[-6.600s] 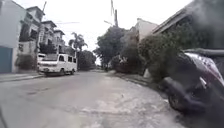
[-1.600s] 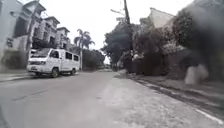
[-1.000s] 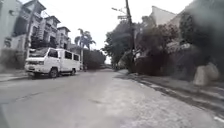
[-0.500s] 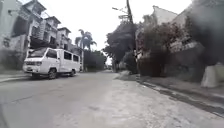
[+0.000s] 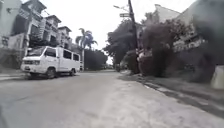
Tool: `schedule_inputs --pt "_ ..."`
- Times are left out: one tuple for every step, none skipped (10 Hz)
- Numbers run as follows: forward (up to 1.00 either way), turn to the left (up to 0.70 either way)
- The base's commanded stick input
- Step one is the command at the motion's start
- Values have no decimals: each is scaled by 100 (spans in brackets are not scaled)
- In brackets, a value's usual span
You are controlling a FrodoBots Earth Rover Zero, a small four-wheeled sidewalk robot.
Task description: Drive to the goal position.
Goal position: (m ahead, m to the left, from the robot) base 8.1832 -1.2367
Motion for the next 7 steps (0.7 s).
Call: schedule_inputs --pt "50 -50" --pt "50 -50" --pt "50 -42" --pt "50 -29" --pt "50 -17" --pt "50 -5" --pt "50 0"
